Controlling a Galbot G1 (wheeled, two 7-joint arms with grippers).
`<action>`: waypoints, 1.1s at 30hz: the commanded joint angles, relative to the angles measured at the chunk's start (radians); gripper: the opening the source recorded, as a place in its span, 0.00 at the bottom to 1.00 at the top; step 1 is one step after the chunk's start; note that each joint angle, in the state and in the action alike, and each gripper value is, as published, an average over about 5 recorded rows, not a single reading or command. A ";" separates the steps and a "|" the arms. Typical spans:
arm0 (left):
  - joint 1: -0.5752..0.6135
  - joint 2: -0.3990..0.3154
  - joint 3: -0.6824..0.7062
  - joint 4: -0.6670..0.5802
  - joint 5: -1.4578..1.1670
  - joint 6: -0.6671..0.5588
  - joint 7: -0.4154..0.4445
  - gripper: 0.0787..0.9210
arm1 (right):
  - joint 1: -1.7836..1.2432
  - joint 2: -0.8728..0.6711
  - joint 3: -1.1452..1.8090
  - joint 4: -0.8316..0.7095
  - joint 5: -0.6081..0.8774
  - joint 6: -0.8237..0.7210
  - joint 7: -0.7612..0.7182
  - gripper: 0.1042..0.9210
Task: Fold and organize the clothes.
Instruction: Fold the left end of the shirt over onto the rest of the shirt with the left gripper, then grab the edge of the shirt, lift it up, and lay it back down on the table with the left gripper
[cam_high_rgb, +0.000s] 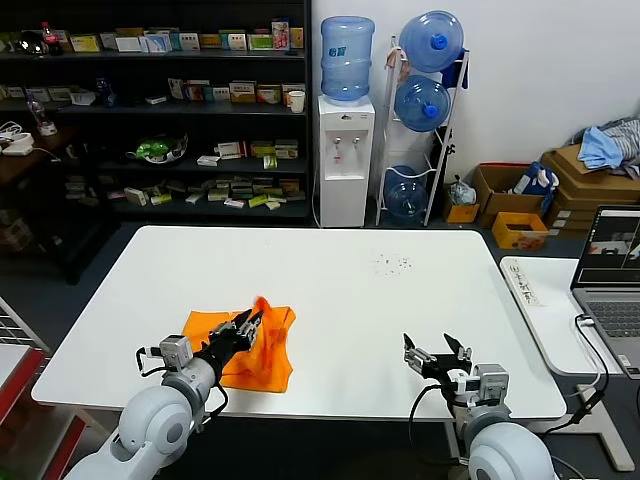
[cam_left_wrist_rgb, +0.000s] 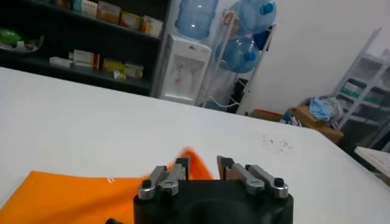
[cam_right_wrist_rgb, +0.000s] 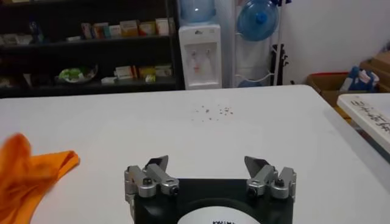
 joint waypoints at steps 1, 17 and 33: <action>0.012 0.007 -0.017 -0.020 -0.009 -0.008 0.003 0.49 | 0.002 -0.001 -0.001 -0.001 0.001 0.000 -0.001 0.88; 0.209 0.319 -0.292 0.299 0.065 -0.126 0.361 0.88 | 0.000 -0.008 0.002 0.007 0.006 0.005 -0.006 0.88; 0.024 0.287 -0.141 0.418 0.004 -0.117 0.397 0.88 | -0.018 -0.002 0.016 0.019 0.003 0.006 -0.007 0.88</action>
